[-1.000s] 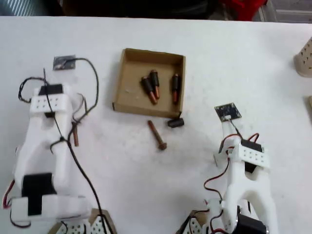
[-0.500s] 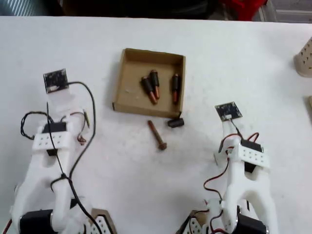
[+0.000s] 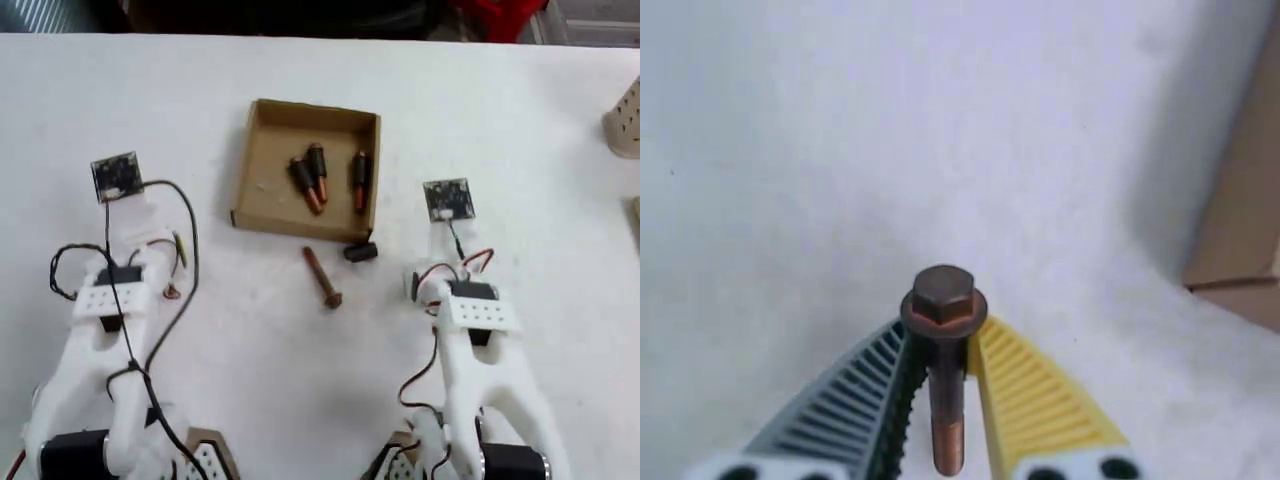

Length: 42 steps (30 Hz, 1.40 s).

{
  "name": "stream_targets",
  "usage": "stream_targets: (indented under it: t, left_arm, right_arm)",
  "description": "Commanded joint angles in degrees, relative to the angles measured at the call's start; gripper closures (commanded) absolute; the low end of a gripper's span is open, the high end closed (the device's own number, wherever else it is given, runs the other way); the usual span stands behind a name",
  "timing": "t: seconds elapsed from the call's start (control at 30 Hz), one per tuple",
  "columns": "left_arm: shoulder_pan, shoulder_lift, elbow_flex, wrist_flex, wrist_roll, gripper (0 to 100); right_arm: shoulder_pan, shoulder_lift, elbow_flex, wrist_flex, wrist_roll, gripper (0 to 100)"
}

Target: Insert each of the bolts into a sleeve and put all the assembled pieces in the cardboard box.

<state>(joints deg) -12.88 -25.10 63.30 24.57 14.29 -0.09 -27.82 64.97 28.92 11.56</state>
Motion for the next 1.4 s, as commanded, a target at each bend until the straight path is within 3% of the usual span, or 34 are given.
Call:
stream_targets:
  t: [0.0,0.2,0.57,0.67,0.83,0.9,1.2,1.37]
  left_arm:
    - [0.2,-2.9,-0.4,-1.6,0.5,98]
    - [0.2,-2.9,-0.4,-1.6,0.5,98]
    - [0.2,-2.9,-0.4,-1.6,0.5,98]
    - [0.2,-2.9,-0.4,-1.7,0.5,98]
    - [0.2,-2.9,-0.4,-1.7,0.5,98]
    - [0.2,-2.9,-0.4,-1.7,0.5,98]
    - [0.2,-2.9,-0.4,-1.7,0.5,98]
    - [0.2,-2.9,-0.4,-1.7,0.5,98]
  right_arm:
    - [-3.6,-2.2,-0.3,-4.8,-3.2,98.1]
    - [-7.8,-2.2,-0.3,-13.0,-7.0,98.1]
    - [-14.9,-1.9,1.4,-28.7,-7.2,98.1]
    - [-18.5,-2.2,7.2,-40.2,-7.2,98.1]
    - [-22.6,-1.7,18.3,-69.6,-7.2,98.1]
    - [-24.0,-1.7,20.1,-75.8,-7.2,98.1]
    - [-29.8,-1.3,18.5,-77.2,-7.2,98.1]
    - [-31.4,7.2,13.2,-79.1,-7.2,98.1]
